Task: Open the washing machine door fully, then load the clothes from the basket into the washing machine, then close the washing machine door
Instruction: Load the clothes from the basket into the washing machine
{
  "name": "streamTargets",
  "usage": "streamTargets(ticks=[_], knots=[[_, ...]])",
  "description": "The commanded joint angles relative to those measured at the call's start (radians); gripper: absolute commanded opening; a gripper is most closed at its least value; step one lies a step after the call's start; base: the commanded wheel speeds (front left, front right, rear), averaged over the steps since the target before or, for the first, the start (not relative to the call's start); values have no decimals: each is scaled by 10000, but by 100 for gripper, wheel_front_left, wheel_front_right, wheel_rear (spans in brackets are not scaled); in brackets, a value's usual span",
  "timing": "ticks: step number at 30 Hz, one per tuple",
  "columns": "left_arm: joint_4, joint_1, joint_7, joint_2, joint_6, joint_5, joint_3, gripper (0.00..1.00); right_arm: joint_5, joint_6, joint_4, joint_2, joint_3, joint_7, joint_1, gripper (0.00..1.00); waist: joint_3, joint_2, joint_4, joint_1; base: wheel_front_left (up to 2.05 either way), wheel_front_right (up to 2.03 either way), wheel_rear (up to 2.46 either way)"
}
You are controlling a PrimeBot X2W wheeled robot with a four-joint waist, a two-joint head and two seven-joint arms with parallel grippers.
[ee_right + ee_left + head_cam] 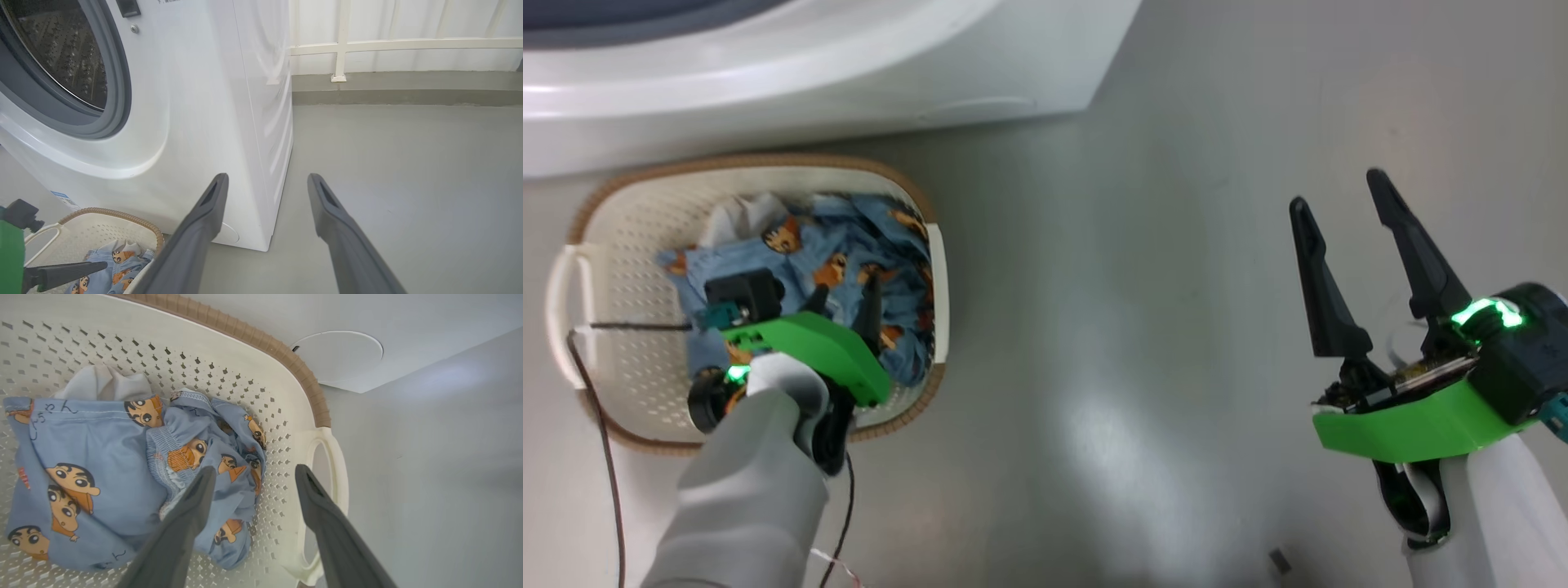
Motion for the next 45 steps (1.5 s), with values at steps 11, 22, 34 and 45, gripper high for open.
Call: streamTargets(ticks=[11,22,34,45], knots=[[993,-1126,16,402,-15,-533,423,100,267,62,-710,-215,404,-119,-359,100,2425,0,-825,-2,0,0,0],[1194,-1534,49,572,342,-730,587,77,250,62,-849,-347,391,-120,-353,100,2862,0,-879,-2,0,0,0],[1233,-1321,-252,509,322,-728,472,0,138,62,-760,-352,388,-120,-369,100,2525,0,-746,-2,0,0,0],[314,-1079,-935,866,664,16,488,0,-16,62,-587,-358,110,-120,-152,100,1489,0,-367,-2,0,0,0]])
